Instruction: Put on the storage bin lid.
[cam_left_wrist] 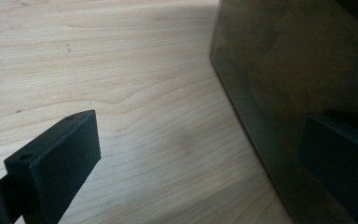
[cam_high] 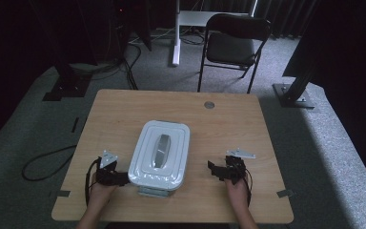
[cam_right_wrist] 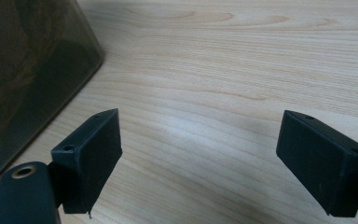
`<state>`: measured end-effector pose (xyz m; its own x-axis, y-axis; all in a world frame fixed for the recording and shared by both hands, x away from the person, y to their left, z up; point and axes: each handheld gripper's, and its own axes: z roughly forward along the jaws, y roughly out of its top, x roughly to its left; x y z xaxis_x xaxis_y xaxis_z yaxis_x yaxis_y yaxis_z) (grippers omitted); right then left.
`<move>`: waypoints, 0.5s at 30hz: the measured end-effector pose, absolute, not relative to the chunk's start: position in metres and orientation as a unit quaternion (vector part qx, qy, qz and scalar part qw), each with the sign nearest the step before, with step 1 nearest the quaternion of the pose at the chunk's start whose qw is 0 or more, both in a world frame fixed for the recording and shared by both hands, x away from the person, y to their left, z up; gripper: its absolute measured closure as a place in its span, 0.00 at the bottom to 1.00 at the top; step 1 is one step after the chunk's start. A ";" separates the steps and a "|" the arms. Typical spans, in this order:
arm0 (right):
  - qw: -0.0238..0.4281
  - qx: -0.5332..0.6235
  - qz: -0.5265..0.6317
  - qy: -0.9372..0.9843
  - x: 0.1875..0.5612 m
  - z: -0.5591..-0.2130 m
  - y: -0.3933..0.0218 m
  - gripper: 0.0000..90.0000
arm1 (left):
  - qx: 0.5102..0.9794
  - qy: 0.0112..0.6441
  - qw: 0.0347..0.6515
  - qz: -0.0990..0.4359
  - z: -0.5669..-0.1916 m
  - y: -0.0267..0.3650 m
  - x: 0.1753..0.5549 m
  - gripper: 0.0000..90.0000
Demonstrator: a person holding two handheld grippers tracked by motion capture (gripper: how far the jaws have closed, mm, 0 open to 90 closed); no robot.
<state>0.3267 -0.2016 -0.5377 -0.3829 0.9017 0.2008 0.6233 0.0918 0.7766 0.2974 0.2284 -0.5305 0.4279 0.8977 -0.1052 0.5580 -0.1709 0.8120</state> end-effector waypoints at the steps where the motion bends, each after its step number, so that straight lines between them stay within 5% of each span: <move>1: 0.168 0.529 0.417 0.720 0.326 -0.538 -0.202 0.15 | 0.738 0.491 0.414 0.206 -0.530 0.227 0.297 0.01; 15: 0.171 0.533 0.417 0.716 0.326 -0.537 -0.208 0.15 | 0.756 0.461 0.415 0.207 -0.525 0.208 0.294 0.01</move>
